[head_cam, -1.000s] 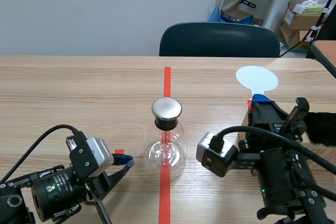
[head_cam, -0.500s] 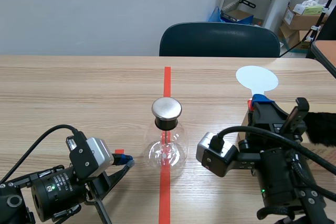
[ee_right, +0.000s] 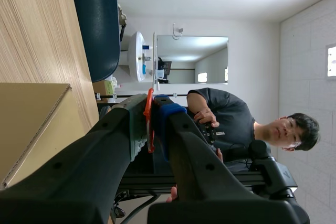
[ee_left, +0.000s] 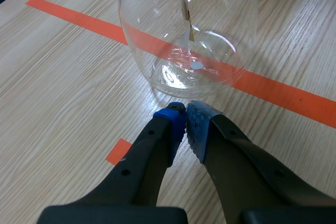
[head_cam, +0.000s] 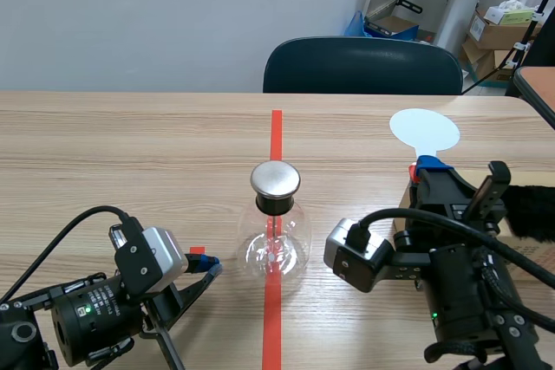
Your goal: Do the electroscope experiment
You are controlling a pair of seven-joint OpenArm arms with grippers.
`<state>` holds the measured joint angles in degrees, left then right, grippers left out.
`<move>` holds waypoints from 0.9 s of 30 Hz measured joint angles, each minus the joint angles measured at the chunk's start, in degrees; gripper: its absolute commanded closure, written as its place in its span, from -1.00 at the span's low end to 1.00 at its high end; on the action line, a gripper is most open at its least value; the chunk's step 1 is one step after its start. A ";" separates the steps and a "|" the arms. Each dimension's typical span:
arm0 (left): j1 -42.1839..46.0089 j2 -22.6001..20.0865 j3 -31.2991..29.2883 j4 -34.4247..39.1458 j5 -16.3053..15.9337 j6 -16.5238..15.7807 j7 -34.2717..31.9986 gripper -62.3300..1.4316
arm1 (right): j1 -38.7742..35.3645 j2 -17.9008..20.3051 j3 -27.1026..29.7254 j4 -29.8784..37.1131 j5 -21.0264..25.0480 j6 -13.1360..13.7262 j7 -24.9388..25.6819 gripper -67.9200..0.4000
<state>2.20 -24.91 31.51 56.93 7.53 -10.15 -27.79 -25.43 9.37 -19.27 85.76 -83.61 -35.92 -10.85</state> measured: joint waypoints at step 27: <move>0.00 0.00 0.00 0.00 0.00 0.00 0.00 0.78 | 0.00 0.02 0.00 0.00 0.00 0.00 28.30 0.94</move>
<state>2.20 -24.91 31.51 56.93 7.53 -10.15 -27.79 -25.43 9.39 -19.27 85.76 -83.61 -35.92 17.45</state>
